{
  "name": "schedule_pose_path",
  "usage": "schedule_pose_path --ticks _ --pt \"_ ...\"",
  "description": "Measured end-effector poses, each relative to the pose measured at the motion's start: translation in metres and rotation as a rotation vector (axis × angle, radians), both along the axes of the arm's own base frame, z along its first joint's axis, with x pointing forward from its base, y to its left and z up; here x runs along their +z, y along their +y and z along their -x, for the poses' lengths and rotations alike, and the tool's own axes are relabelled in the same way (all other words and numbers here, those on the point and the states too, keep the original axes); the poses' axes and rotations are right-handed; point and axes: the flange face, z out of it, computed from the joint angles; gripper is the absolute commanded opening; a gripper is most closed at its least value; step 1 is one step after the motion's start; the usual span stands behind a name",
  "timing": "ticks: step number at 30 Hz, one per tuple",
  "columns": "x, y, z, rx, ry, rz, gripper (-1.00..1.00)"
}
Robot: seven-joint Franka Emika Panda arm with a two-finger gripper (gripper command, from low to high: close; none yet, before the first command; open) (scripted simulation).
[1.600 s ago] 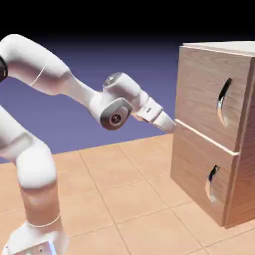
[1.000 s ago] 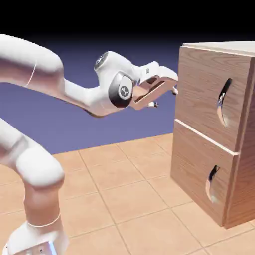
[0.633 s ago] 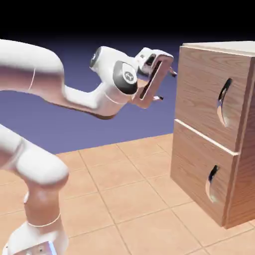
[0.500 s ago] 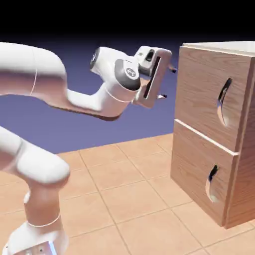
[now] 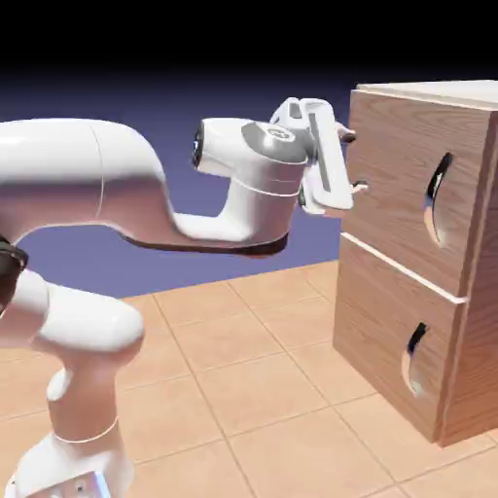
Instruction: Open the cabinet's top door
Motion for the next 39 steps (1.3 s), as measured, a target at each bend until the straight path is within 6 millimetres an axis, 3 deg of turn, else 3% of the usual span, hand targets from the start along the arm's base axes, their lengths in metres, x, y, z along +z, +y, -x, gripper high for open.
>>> schedule_pose_path --ticks 8,17,19,23,24,26,32,39 --pt "-0.028 -0.033 -0.023 0.035 -0.091 0.346 0.0" --pt "-0.077 -0.066 -0.056 0.064 -0.172 0.741 0.0" --pt "-0.078 -0.066 -0.057 0.065 -0.174 0.749 0.0" --pt "-0.078 -0.065 -0.098 0.065 -0.174 0.747 0.0" --pt "-0.078 -0.064 -0.107 0.065 -0.174 0.749 -1.0" --pt "-0.078 -0.064 -0.107 0.065 -0.174 0.749 -1.0" --pt "-0.078 -0.048 -0.074 -0.038 -0.134 0.757 -1.0" --pt "-0.078 -0.034 -0.05 -0.115 -0.103 0.763 -1.0"
